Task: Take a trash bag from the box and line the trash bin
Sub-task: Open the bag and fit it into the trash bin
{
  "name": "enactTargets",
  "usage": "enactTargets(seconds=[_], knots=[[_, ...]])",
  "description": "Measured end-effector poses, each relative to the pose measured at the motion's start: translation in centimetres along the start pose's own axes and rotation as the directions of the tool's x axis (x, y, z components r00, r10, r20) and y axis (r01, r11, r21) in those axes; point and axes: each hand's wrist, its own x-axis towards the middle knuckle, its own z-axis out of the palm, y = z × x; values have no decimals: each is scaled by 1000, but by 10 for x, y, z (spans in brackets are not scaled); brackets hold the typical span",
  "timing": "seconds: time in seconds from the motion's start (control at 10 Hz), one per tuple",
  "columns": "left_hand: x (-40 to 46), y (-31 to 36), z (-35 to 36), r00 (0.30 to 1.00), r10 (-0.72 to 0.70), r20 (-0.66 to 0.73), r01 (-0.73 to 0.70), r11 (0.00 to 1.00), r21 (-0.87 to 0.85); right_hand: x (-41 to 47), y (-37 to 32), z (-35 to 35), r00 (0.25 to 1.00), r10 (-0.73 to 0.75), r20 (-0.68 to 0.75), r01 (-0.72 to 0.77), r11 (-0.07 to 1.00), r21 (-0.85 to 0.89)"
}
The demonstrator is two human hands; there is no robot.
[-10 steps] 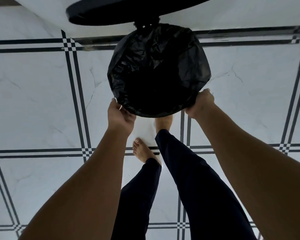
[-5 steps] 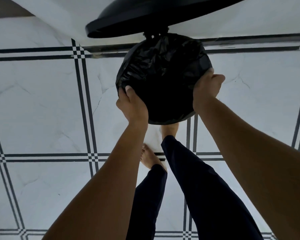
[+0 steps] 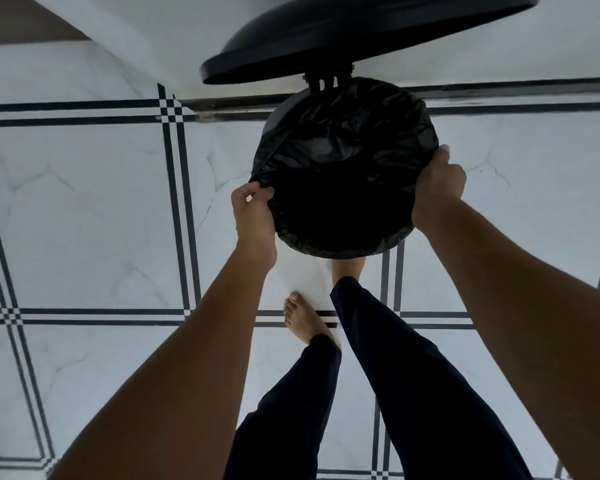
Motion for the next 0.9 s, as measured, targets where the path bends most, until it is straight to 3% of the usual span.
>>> enactTargets(seconds=[0.1, 0.2, 0.3, 0.4, 0.5, 0.6, 0.8, 0.9], knots=[[0, 5, -3, 996, -74, 54, 81, 985, -152, 4, -1, 2, 999, -1, 50, 11, 978, -210], [8, 0, -9, 995, -97, -8, 96, 991, -89, 9, -5, 0, 1000, -6, 6, 7, 975, -224], [7, -4, -4, 937, 139, -319, -112, 988, 103, -10, -18, -1, 954, -229, -191, 166, 939, -301], [-9, 1, 11, 825, 363, -432, -352, 930, 109, -13, -21, 8, 771, -622, -139, 553, 761, -339], [-18, -3, 26, 843, 464, -273, -424, 885, 194, -14, -22, 21, 748, -659, 73, 636, 682, -360], [-8, -7, 36, 889, 440, -129, -395, 878, 270, -5, -27, 29, 820, -529, 218, 568, 711, -414], [21, 16, 32, 963, 270, -13, -225, 826, 517, 16, -41, 45, 853, -398, 338, 522, 659, -542], [42, 25, 24, 959, 264, 100, -281, 853, 440, 17, -42, 51, 851, -413, 323, 523, 615, -591]])
